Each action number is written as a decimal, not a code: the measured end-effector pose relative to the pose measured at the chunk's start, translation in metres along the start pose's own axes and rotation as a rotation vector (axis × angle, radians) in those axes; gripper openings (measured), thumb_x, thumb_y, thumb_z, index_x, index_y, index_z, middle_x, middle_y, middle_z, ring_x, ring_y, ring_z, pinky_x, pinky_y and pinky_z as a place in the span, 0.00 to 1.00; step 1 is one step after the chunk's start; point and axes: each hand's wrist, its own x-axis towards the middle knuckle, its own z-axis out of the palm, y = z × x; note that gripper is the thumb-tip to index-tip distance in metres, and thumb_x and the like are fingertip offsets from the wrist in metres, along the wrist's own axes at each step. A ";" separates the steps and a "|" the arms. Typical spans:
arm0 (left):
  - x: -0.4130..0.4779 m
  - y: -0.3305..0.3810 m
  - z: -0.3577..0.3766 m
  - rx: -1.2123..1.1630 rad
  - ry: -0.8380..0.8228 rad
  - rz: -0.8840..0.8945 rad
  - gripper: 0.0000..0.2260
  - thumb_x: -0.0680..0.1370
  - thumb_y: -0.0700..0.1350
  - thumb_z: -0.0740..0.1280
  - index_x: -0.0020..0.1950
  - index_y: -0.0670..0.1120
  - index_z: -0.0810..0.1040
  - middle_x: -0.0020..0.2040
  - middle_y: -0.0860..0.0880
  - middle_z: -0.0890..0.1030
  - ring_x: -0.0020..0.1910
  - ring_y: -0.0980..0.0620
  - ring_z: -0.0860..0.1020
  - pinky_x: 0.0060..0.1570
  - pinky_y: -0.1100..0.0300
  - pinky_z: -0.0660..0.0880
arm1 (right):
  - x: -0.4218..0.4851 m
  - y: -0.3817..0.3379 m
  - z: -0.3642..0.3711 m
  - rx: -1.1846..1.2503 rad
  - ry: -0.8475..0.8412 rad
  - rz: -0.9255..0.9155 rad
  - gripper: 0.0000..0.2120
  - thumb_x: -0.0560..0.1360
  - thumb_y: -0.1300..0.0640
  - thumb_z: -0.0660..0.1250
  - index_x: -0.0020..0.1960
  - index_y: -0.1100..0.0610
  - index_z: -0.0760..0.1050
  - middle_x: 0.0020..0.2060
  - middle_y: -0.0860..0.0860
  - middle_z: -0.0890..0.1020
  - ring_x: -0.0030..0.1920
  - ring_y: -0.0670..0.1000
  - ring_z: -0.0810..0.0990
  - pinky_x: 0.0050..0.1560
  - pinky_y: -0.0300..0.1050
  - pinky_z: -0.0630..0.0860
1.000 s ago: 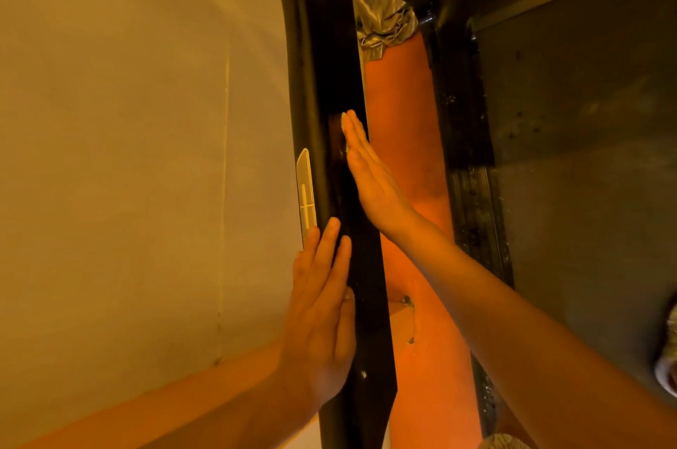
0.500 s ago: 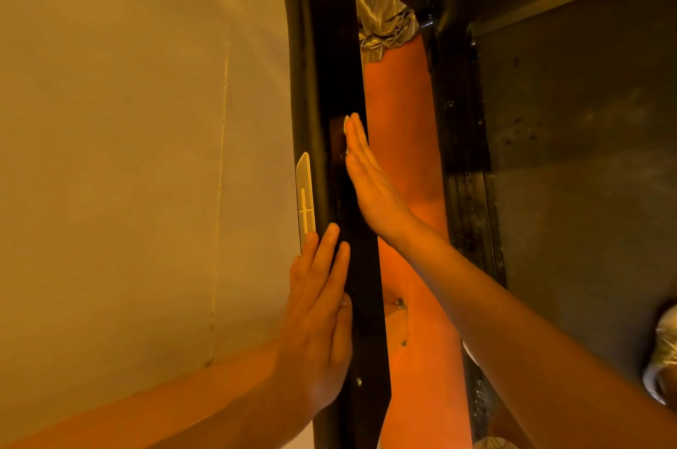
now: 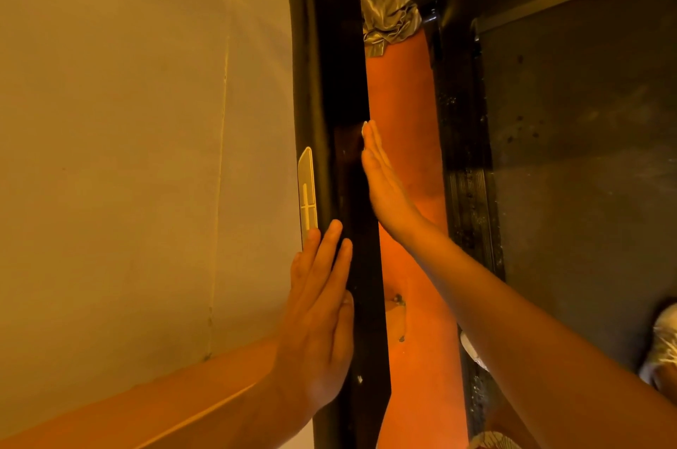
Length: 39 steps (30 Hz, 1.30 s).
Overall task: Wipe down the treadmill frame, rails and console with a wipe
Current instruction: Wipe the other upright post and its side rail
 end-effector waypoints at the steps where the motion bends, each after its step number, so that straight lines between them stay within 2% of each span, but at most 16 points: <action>1: 0.000 0.000 0.000 -0.007 0.000 0.000 0.25 0.84 0.42 0.52 0.82 0.49 0.55 0.83 0.52 0.53 0.82 0.44 0.49 0.76 0.39 0.52 | 0.000 -0.004 0.002 0.014 0.011 0.002 0.30 0.85 0.44 0.45 0.83 0.52 0.44 0.83 0.47 0.45 0.80 0.39 0.44 0.81 0.43 0.44; 7: 0.000 0.000 0.001 -0.011 0.010 0.008 0.24 0.84 0.42 0.53 0.81 0.47 0.55 0.83 0.53 0.53 0.82 0.44 0.49 0.76 0.40 0.52 | -0.015 -0.060 0.019 0.045 -0.018 -0.184 0.29 0.84 0.45 0.45 0.83 0.50 0.43 0.83 0.45 0.44 0.82 0.43 0.41 0.82 0.51 0.43; 9: 0.000 0.000 0.001 -0.011 0.012 0.015 0.25 0.84 0.42 0.53 0.82 0.50 0.54 0.83 0.53 0.52 0.82 0.44 0.49 0.77 0.40 0.52 | -0.024 -0.070 0.021 0.035 -0.069 -0.250 0.29 0.85 0.46 0.45 0.83 0.51 0.42 0.83 0.45 0.43 0.82 0.43 0.39 0.81 0.47 0.42; 12: 0.000 -0.001 0.001 -0.009 0.010 0.011 0.25 0.84 0.42 0.53 0.82 0.49 0.55 0.83 0.52 0.52 0.82 0.44 0.49 0.77 0.40 0.51 | -0.023 -0.056 0.016 -0.004 -0.095 -0.319 0.33 0.84 0.40 0.45 0.84 0.53 0.44 0.83 0.47 0.43 0.82 0.44 0.41 0.81 0.44 0.45; 15: 0.000 0.001 0.001 0.016 0.004 0.018 0.25 0.84 0.41 0.53 0.81 0.45 0.55 0.84 0.51 0.52 0.82 0.43 0.48 0.77 0.40 0.51 | -0.014 -0.034 0.005 -0.036 -0.088 -0.235 0.33 0.84 0.36 0.46 0.83 0.50 0.43 0.83 0.46 0.43 0.81 0.40 0.42 0.79 0.38 0.48; 18: 0.000 0.002 0.000 0.035 -0.012 0.016 0.25 0.84 0.41 0.53 0.82 0.46 0.54 0.84 0.51 0.51 0.82 0.43 0.48 0.77 0.36 0.53 | -0.011 -0.027 0.001 -0.039 -0.093 -0.136 0.29 0.84 0.42 0.46 0.82 0.46 0.41 0.83 0.44 0.43 0.81 0.39 0.42 0.77 0.34 0.47; 20: 0.000 0.002 -0.001 0.057 -0.022 0.012 0.25 0.84 0.42 0.53 0.82 0.47 0.53 0.84 0.52 0.50 0.82 0.44 0.47 0.76 0.33 0.54 | -0.011 -0.031 0.004 -0.010 -0.083 -0.121 0.30 0.84 0.43 0.45 0.82 0.47 0.42 0.83 0.44 0.43 0.81 0.40 0.42 0.78 0.37 0.47; 23: 0.001 0.003 -0.001 0.073 -0.034 0.011 0.26 0.84 0.42 0.54 0.82 0.48 0.53 0.84 0.52 0.50 0.83 0.45 0.46 0.76 0.33 0.54 | -0.009 -0.028 0.006 0.003 -0.065 -0.140 0.29 0.84 0.44 0.45 0.83 0.49 0.43 0.83 0.44 0.44 0.81 0.41 0.42 0.80 0.39 0.46; 27: 0.001 0.003 0.000 0.083 -0.048 0.003 0.26 0.84 0.43 0.54 0.82 0.46 0.54 0.84 0.51 0.50 0.83 0.46 0.45 0.75 0.31 0.55 | 0.002 -0.018 -0.002 -0.047 -0.031 -0.076 0.28 0.86 0.46 0.45 0.83 0.53 0.44 0.83 0.48 0.44 0.80 0.40 0.43 0.77 0.31 0.44; 30: 0.002 0.003 0.001 0.094 -0.046 0.008 0.26 0.83 0.42 0.54 0.82 0.46 0.54 0.84 0.50 0.50 0.83 0.46 0.45 0.75 0.32 0.55 | -0.002 -0.029 0.002 -0.025 -0.036 -0.046 0.27 0.87 0.48 0.45 0.83 0.54 0.43 0.83 0.49 0.44 0.80 0.41 0.43 0.70 0.21 0.45; 32: 0.002 0.002 0.001 0.090 -0.040 0.010 0.26 0.83 0.42 0.54 0.82 0.46 0.54 0.84 0.50 0.50 0.83 0.47 0.44 0.75 0.32 0.55 | -0.011 -0.036 0.011 -0.014 -0.037 -0.102 0.29 0.86 0.46 0.45 0.83 0.52 0.43 0.83 0.47 0.43 0.81 0.42 0.42 0.71 0.22 0.45; 35: 0.002 0.003 0.001 0.087 -0.036 0.014 0.26 0.83 0.42 0.54 0.82 0.46 0.55 0.83 0.50 0.50 0.83 0.47 0.44 0.75 0.32 0.56 | -0.017 -0.028 0.012 -0.029 -0.047 -0.195 0.29 0.85 0.47 0.46 0.83 0.52 0.43 0.83 0.47 0.44 0.82 0.43 0.42 0.76 0.30 0.45; 39: 0.002 0.003 0.002 0.072 -0.030 0.022 0.26 0.83 0.42 0.53 0.82 0.45 0.55 0.83 0.50 0.51 0.83 0.47 0.45 0.75 0.31 0.56 | -0.008 -0.012 -0.002 -0.106 -0.033 -0.093 0.30 0.85 0.45 0.46 0.83 0.54 0.43 0.83 0.49 0.44 0.80 0.40 0.43 0.74 0.28 0.45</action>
